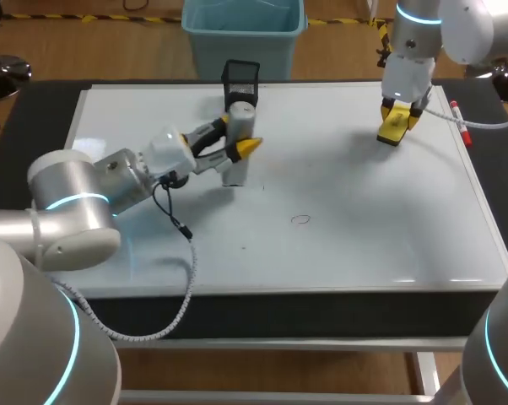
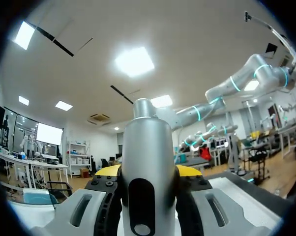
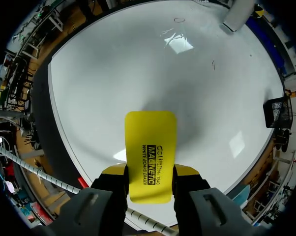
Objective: Pick up the inspection probe, press it on each red-marked spot on the whiteboard one by one, put down the probe, pick up the eraser, and wipe off all the red marks.
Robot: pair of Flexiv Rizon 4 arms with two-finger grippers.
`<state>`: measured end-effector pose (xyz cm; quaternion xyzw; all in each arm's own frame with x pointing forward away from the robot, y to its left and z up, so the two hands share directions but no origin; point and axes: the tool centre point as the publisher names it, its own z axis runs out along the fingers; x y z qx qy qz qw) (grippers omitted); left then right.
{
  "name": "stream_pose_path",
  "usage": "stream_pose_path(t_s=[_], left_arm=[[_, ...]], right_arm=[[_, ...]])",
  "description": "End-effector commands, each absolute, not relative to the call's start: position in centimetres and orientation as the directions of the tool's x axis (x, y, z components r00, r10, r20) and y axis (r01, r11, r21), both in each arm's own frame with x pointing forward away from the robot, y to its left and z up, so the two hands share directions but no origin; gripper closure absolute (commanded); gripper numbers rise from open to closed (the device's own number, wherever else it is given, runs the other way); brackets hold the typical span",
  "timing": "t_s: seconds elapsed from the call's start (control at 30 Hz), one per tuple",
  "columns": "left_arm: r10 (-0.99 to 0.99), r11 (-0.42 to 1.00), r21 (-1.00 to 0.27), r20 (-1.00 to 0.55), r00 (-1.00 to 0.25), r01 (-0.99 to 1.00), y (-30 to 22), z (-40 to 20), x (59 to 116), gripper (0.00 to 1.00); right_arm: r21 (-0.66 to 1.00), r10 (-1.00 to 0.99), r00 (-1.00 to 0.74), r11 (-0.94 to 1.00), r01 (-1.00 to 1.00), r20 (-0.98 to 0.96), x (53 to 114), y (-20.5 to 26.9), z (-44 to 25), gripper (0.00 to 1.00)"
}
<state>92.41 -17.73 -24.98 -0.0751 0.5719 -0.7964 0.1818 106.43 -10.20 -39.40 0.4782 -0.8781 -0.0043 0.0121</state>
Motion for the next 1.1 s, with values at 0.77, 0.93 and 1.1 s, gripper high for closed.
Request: stream_pose_path(t_s=[0.77, 0.93, 1.1], left_arm=[[-0.461, -0.358, -0.885, -0.107, -0.881, 0.296, -10.6, -23.8, 97.1, 1.00], [-0.465, -0.353, -0.890, -0.099, -0.880, 0.287, -10.2, -23.9, 97.8, 1.00], [-0.480, -0.363, -0.889, -0.078, -0.874, 0.279, -9.4, -23.9, 98.2, 1.00]], right_arm=[[0.017, -0.841, -0.541, 0.541, -0.841, 0.020, 106.4, -10.3, -39.3, 1.00], [0.017, -0.841, -0.541, 0.541, -0.841, 0.020, 106.4, -10.3, -39.3, 1.00], [0.017, -0.841, -0.541, 0.541, -0.841, 0.020, 106.4, -10.3, -39.3, 1.00]])
